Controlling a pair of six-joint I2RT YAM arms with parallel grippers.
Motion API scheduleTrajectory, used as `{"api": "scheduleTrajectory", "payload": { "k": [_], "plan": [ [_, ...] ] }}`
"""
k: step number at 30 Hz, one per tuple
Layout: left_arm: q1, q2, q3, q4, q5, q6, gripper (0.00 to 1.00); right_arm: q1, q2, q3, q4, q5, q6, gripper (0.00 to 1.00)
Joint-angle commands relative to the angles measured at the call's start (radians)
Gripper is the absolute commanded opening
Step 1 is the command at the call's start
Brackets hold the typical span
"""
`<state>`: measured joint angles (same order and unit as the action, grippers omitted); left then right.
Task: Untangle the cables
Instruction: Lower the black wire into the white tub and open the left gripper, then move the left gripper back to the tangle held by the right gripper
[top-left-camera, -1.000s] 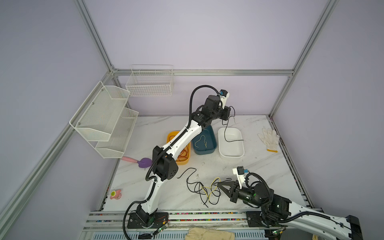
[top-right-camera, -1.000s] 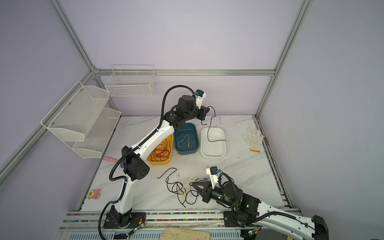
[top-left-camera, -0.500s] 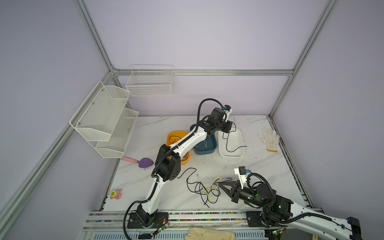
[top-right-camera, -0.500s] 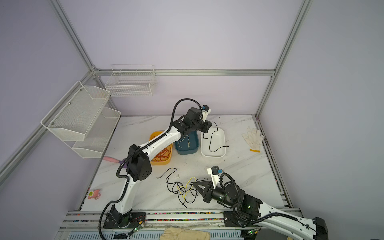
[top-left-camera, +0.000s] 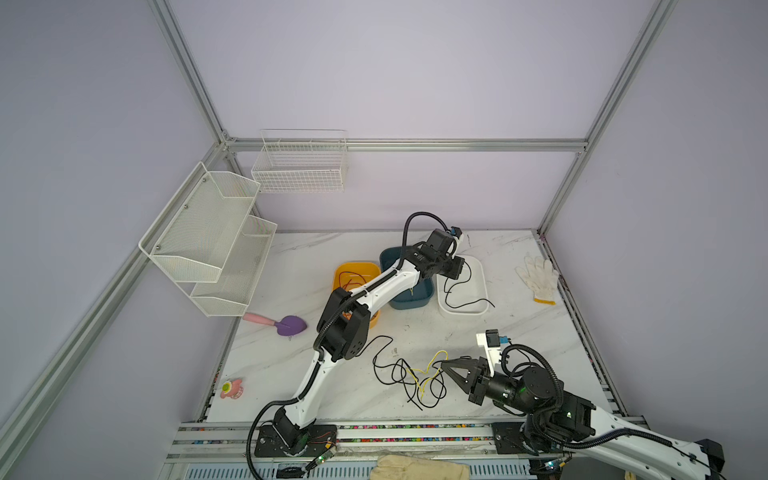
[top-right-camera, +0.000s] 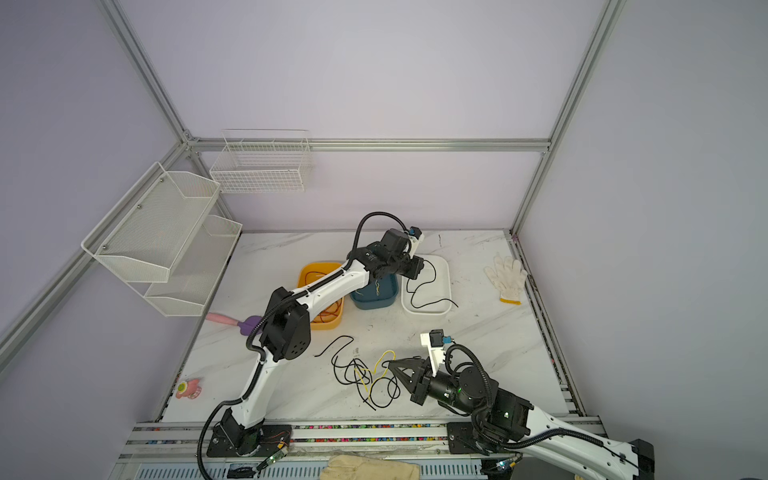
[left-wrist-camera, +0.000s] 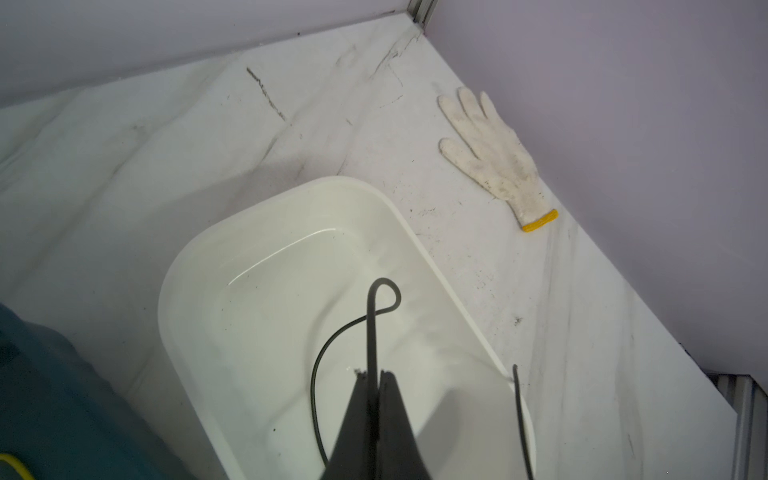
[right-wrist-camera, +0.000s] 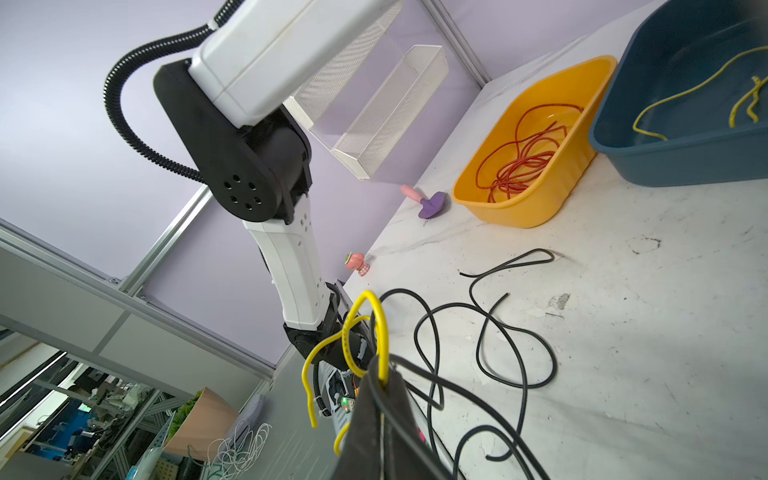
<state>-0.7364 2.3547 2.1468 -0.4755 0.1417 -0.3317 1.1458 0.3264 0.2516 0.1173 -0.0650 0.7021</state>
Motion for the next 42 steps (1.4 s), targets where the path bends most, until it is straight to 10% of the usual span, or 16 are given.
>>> {"api": "scheduleTrajectory", "payload": {
  "k": [1,13,31,42],
  "plan": [
    [-0.004,-0.002,0.054,-0.039,-0.045,0.003,0.0,0.005,-0.005,0.045,-0.02,0.024,0.011,0.0],
    [-0.004,0.091,0.177,-0.104,-0.042,0.0,0.05,0.005,0.014,0.116,-0.076,0.086,0.036,0.0],
    [0.029,-0.025,0.283,-0.142,-0.056,0.047,0.8,0.005,-0.025,0.124,-0.154,0.187,0.069,0.0],
    [0.054,-0.505,-0.155,0.004,-0.054,0.044,1.0,0.005,0.029,0.13,-0.171,0.271,0.112,0.0]
  ]
}}
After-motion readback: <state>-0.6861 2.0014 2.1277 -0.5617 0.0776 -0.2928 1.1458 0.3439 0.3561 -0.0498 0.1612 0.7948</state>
